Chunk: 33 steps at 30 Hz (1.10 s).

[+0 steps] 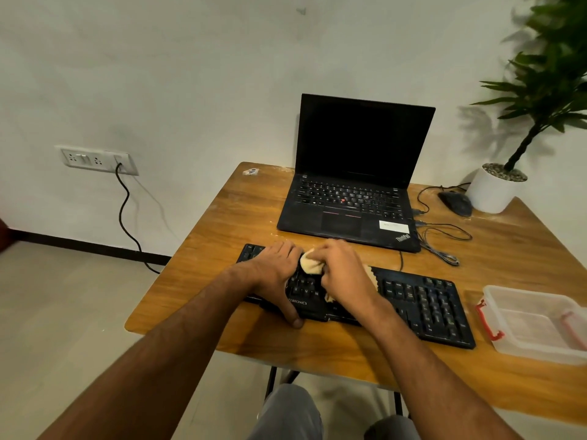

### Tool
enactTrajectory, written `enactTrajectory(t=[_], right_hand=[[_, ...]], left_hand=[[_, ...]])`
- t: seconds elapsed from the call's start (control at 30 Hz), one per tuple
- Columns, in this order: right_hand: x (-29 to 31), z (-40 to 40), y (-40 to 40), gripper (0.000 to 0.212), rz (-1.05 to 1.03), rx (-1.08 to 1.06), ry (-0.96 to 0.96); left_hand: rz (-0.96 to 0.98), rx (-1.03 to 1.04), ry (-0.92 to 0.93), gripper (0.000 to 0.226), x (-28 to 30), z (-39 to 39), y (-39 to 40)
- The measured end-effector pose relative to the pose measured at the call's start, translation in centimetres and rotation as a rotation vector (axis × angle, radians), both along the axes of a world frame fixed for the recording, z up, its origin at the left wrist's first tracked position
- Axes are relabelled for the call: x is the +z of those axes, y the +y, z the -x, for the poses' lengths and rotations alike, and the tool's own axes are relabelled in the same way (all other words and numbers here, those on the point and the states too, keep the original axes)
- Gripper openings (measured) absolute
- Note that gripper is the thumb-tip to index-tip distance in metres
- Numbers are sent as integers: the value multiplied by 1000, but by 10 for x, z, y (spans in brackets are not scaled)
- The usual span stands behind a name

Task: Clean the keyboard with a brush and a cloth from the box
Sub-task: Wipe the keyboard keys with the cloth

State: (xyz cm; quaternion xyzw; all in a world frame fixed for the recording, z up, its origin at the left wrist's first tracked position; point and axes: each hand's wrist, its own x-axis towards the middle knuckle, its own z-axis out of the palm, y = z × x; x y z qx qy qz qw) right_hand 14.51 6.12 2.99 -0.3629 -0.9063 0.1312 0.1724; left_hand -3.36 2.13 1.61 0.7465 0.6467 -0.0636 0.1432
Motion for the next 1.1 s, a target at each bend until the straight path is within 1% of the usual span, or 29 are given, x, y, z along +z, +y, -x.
enactTrajectory(t=[0.17, 0.23, 0.3, 0.37, 0.43, 0.5, 0.57, 0.63, 0.7, 0.8, 0.83, 0.97, 1.1], right_hand=[[-8, -3, -19, 44, 13, 154, -100], [-2, -15, -15, 41, 80, 190, -107], [5, -20, -3, 37, 122, 125, -59], [5, -16, 9, 38, 80, -9, 31], [0, -10, 9, 40, 71, -67, 60], [-6, -7, -1, 38, 46, -34, 28], [-7, -12, -12, 38, 42, 56, -12], [0, -20, -16, 38, 127, 139, -63], [9, -21, -10, 36, 189, 117, -56], [13, -8, 8, 41, 81, -27, 91], [13, -2, 12, 43, 56, -37, 104], [4, 13, 15, 36, 56, 45, 9], [3, 2, 17, 31, -4, 30, -38]], left_hand=[[0, -5, 21, 130, -1, 1, 1], [7, 6, 17, 131, 0, 1, 1], [17, 20, 8, 135, 0, 1, 2], [38, 27, 8, 141, 1, 0, 2], [43, 25, 17, 142, 1, -1, 1], [39, 19, 25, 140, 1, -1, 1], [26, 13, 31, 137, 0, 0, 1], [20, 11, 28, 136, -1, 1, 2], [14, 7, 19, 137, -1, 2, 2], [29, 16, 4, 137, 0, 1, 2], [34, 20, 10, 135, 0, 1, 2], [32, 13, 32, 128, 1, 2, 1], [42, 21, 5, 142, 0, 3, 1]])
